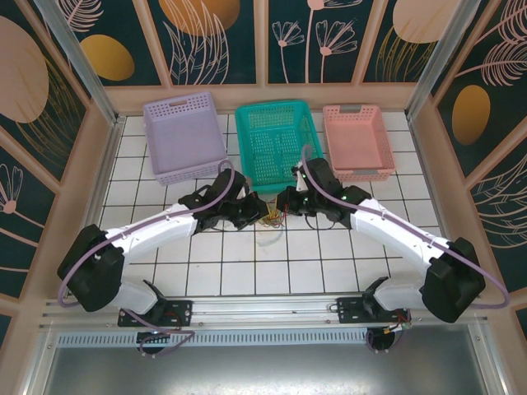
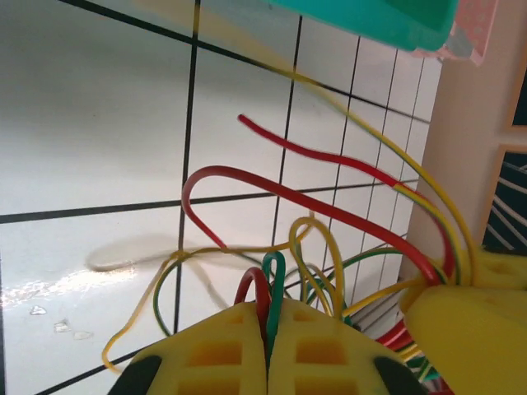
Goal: Untangle the cables
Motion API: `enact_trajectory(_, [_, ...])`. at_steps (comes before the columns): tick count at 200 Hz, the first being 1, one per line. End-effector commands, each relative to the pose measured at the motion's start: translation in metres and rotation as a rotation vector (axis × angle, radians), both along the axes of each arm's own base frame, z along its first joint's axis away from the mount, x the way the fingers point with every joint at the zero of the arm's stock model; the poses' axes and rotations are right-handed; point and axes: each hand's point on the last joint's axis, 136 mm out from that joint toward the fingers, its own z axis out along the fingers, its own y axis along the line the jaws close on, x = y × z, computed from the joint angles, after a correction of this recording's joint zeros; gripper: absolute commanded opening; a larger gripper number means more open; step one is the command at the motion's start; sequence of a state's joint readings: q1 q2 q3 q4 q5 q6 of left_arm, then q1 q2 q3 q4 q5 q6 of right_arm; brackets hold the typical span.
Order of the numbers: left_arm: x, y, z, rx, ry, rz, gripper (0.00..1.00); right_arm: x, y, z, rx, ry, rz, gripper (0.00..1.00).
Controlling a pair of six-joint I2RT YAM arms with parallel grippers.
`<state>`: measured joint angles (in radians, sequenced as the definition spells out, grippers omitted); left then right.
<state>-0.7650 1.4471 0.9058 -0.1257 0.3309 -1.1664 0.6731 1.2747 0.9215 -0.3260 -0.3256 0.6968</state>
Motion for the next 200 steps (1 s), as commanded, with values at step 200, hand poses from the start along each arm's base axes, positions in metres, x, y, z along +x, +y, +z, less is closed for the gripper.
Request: enact_trajectory(200, [0.004,0.133,0.005,-0.084,-0.112,0.676,0.0,-0.011,-0.061,-0.062,0.234,0.472,-0.305,0.0])
